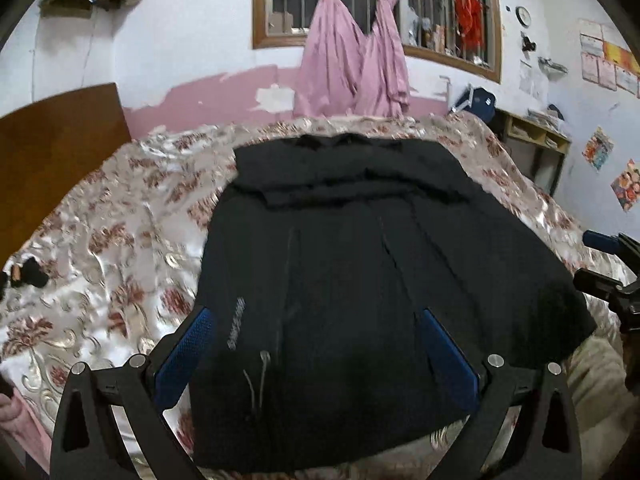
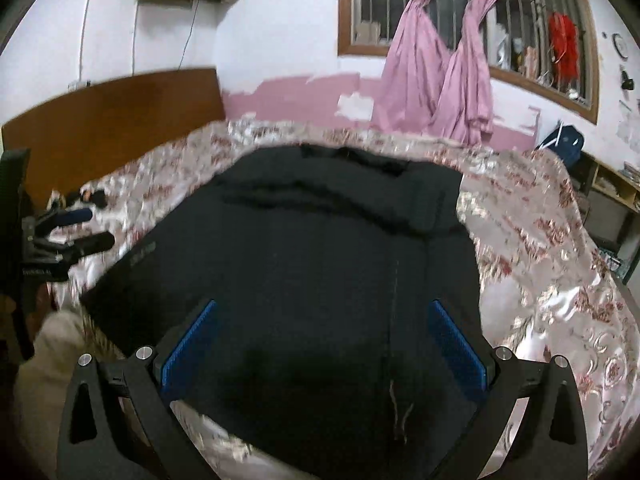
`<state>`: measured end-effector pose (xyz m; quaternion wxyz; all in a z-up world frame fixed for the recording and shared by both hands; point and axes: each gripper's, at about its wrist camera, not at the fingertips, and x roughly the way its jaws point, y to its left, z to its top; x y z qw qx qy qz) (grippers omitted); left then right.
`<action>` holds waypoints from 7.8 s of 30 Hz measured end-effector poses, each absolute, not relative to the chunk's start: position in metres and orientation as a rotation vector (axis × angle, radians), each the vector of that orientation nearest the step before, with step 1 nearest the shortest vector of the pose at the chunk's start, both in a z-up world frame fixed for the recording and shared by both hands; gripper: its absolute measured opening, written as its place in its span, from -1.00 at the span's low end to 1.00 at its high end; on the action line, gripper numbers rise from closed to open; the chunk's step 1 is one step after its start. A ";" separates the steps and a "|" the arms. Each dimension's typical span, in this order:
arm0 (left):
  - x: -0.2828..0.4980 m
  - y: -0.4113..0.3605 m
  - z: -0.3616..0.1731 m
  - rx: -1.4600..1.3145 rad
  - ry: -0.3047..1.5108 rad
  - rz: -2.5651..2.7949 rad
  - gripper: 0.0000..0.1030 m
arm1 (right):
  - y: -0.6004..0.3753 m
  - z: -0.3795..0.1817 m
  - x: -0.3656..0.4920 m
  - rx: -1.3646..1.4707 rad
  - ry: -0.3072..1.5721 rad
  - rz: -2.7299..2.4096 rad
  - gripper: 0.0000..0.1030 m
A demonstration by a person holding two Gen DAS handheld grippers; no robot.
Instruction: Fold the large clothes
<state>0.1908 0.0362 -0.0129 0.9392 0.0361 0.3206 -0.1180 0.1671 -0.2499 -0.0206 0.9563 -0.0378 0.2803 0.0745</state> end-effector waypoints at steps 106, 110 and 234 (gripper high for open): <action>0.163 0.035 -0.084 0.208 0.685 -0.003 -0.76 | -0.189 -0.115 0.125 -0.385 0.575 -0.113 -0.19; 0.160 0.033 -0.078 0.201 0.626 0.003 -0.82 | -0.194 -0.117 0.128 -0.347 0.598 -0.086 -0.22; 0.626 -0.020 0.018 -0.033 0.541 -0.302 0.89 | -0.309 -0.008 0.609 0.159 0.565 0.171 0.81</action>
